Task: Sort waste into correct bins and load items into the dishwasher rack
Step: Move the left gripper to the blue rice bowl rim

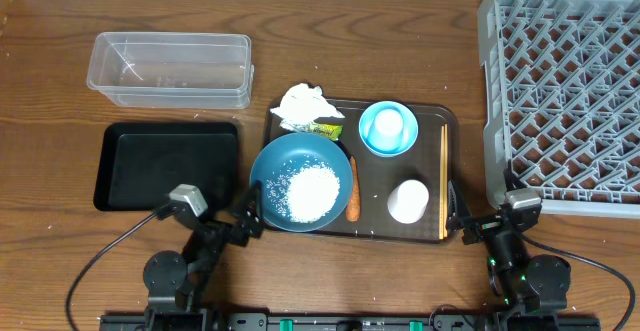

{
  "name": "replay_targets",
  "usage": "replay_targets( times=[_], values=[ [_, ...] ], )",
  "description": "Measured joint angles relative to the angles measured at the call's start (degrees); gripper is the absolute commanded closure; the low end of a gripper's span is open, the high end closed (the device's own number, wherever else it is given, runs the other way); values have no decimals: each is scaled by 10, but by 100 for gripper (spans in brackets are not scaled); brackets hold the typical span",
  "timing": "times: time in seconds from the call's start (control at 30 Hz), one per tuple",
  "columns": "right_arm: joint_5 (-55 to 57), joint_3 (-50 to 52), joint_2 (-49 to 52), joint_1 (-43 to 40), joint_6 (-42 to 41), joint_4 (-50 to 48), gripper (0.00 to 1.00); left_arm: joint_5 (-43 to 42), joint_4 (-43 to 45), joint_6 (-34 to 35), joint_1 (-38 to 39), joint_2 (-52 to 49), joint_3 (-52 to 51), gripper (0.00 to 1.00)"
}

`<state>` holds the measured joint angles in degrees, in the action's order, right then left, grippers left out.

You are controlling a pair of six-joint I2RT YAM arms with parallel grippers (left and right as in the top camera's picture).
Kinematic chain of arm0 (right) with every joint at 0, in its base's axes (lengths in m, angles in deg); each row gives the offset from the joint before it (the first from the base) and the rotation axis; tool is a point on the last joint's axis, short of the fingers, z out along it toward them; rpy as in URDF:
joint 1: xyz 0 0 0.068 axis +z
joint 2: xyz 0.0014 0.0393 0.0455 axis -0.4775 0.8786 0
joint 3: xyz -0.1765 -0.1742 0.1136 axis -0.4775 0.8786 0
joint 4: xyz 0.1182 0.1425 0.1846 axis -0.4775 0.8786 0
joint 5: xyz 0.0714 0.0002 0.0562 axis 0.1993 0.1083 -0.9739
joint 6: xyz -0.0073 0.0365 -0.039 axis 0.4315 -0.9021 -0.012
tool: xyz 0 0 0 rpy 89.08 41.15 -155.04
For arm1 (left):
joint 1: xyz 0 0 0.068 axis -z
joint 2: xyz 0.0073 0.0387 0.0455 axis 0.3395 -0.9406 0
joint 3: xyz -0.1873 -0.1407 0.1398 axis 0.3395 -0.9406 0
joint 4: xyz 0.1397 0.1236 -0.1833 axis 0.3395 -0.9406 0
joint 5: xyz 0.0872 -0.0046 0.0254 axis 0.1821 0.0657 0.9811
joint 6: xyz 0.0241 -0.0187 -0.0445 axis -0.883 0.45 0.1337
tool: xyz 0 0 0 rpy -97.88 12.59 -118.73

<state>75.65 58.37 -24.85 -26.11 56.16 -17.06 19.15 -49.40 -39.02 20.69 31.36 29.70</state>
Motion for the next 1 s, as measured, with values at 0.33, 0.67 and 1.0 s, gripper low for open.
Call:
replay_targets(
  times=[0.33,0.67,1.0],
  values=[
    [0,0,0,0,0,0,1,-224,-9,138,0,0,2,2],
    [0,0,0,0,0,0,1,-337,-17,164,0,0,2,2],
    [0,0,0,0,0,0,1,-341,-76,177,0,-3,52,2]
  ],
)
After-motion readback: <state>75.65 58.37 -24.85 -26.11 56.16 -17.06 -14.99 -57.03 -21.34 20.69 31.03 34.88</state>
